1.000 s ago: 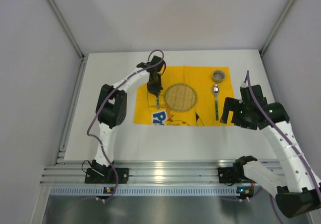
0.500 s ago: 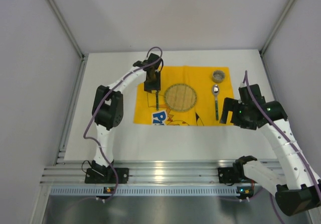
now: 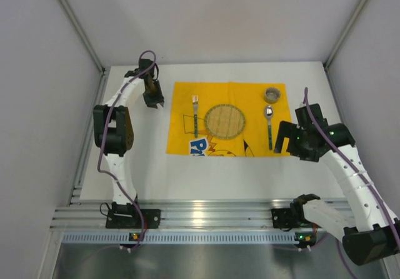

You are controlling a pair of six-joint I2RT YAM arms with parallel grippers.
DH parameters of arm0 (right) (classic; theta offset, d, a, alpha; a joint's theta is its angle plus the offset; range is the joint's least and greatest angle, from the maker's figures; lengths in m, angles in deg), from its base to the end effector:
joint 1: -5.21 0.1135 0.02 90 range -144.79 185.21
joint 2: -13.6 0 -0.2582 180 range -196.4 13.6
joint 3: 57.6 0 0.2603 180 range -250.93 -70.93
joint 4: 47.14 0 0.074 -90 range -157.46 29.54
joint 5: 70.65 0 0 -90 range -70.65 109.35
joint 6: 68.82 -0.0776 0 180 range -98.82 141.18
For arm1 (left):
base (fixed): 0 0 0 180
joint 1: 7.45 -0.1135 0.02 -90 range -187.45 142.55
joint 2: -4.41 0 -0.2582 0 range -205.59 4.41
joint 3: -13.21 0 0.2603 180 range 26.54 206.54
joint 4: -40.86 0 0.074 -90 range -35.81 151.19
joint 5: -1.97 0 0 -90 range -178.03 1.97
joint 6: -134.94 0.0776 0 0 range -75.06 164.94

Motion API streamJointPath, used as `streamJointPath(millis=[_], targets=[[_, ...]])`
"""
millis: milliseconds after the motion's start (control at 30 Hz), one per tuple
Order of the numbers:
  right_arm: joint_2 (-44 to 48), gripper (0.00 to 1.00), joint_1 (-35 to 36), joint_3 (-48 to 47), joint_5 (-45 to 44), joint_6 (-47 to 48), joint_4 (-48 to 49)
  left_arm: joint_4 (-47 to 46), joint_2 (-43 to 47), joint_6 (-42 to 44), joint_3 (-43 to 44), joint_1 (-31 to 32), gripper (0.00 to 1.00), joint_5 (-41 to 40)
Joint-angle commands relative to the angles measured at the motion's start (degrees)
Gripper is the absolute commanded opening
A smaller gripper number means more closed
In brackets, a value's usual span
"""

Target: Set the dinner table for one person

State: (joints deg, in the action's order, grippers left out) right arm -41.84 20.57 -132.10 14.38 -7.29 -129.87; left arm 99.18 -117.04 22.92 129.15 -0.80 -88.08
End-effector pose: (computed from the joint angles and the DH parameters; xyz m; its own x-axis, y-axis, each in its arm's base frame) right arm 0.1818 0.0430 0.2755 -0.8679 0.2541 -0.4269 0.2126 0.9666 0.1432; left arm 0.4774 -0.0556 0.1727 -0.8697 -0.2761 -0.4092 -0.2272 0.9598 -0.1646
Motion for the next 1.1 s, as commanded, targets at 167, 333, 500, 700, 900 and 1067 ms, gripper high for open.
streamJointPath(millis=[167, 333, 500, 700, 900, 1067], targets=[[-4.3, 1.00, 0.7, -1.2, -1.5, -2.3, 3.5, -4.8, -4.1, 4.5, -0.7, 0.1, 0.35, 16.3], [-6.7, 1.00, 0.6, -1.9, -1.7, -3.0, 4.8, -6.0, -7.4, 4.3, -0.4, 0.3, 0.34, 18.3], [-8.5, 1.00, 0.6, -2.2, -2.1, -3.5, 5.9, -5.5, -9.9, 4.7, 0.4, 0.2, 0.34, 18.9], [-10.1, 1.00, 0.6, -1.9, -2.0, -4.5, 7.3, -5.8, -12.4, 4.2, 1.8, 0.2, 0.09, 23.4], [-11.5, 1.00, 0.7, -2.6, -2.0, -4.7, 8.5, -3.8, -12.0, 5.1, 3.0, -0.6, 0.00, 19.3], [-12.1, 1.00, 0.6, -2.8, -1.9, -4.2, 9.2, -2.3, -9.1, 6.4, -0.3, -4.0, 0.00, 17.8]])
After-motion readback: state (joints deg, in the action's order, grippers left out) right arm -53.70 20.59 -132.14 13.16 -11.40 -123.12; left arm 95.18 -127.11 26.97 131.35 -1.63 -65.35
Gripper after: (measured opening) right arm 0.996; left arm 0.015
